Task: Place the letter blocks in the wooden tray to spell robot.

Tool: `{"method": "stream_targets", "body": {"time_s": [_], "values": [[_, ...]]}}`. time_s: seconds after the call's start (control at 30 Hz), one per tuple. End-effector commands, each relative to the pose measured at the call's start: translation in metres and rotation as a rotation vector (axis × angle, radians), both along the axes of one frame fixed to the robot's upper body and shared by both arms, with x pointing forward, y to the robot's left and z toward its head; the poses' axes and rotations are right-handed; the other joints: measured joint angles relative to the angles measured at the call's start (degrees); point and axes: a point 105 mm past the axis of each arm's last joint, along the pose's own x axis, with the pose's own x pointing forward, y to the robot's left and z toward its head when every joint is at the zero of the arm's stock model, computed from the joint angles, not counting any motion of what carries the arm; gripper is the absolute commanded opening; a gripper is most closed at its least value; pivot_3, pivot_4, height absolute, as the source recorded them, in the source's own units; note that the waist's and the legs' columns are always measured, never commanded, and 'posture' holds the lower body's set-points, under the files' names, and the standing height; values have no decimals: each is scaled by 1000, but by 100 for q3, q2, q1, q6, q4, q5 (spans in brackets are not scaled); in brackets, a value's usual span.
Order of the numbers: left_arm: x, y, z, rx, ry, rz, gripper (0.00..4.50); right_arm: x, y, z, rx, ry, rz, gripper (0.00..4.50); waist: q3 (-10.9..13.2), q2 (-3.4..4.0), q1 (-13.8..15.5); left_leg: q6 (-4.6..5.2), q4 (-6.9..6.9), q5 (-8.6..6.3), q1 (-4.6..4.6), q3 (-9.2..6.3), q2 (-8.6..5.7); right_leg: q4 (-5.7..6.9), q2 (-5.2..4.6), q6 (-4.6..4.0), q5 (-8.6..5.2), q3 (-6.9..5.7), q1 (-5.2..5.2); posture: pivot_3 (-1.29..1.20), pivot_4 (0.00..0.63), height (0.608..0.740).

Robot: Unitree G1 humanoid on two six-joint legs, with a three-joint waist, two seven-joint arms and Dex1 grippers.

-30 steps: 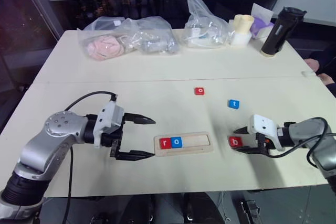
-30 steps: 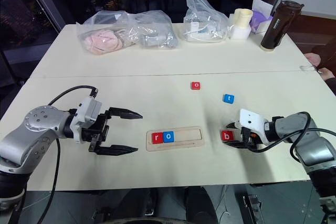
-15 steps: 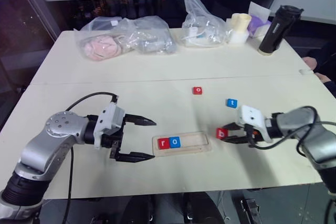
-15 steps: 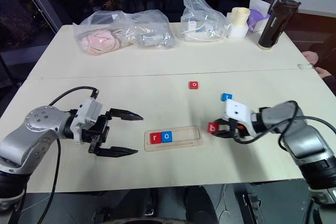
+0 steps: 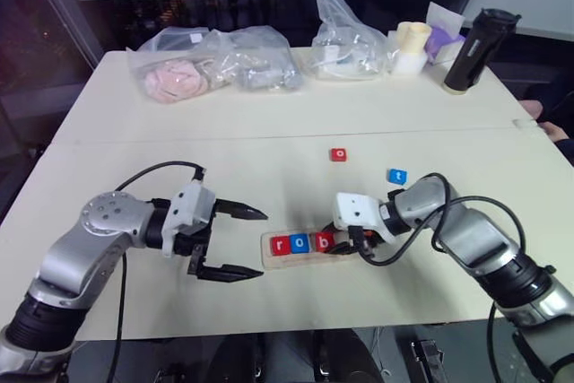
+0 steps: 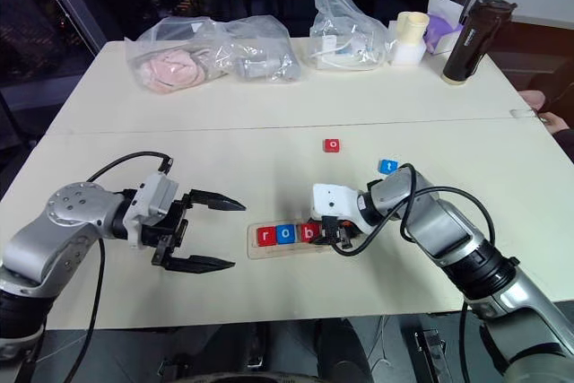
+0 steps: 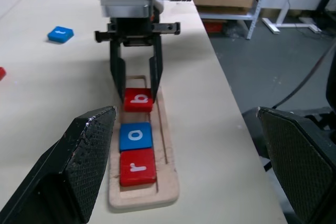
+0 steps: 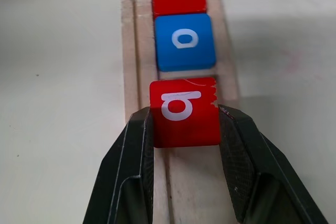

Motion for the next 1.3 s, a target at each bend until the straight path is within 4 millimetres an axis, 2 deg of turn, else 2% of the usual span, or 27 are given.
{"method": "stream_targets", "body": {"time_s": [0.03,0.73,0.8,0.87,0.93,0.97,1.13,1.3], "values": [[-5,0,8,0,-47,-17,4500,3,4,6,3,-37,25,1140,0,0,2,0,0,0,0,0,0,0,0,0,0,0,0,0,150,740],[-8,1,4,21,-60,-30,4500,5,7,0,0,-36,41,1140,0,0,5,0,0,0,2,0,0,2,0,-1,0,0,0,0,150,740],[-8,1,4,20,-60,-29,4500,5,8,0,1,-36,40,2198,0,0,-1,0,0,0,2,0,0,2,0,-1,0,0,0,0,150,740],[-8,2,4,20,-61,-27,4500,3,9,0,5,-31,45,3034,0,0,2,0,0,0,2,0,0,2,0,-1,0,0,0,0,150,740],[-8,2,4,20,-60,-24,4500,3,11,2,17,-35,44,4117,0,0,3,0,0,0,2,0,0,2,0,-1,0,0,0,0,150,740],[-7,2,4,20,-60,-22,4500,3,12,3,21,-37,42,4476,0,0,3,0,0,0,2,0,0,2,0,-1,0,0,0,0,150,740],[-6,1,5,16,-60,-13,4500,4,15,16,61,-39,31,4476,0,0,3,0,0,0,2,0,0,2,0,0,0,0,0,0,150,740],[-7,2,5,16,-58,-10,4500,13,9,36,95,-85,-16,4476,0,0,3,0,0,0,2,0,0,2,0,0,0,0,0,0,150,740]]}}
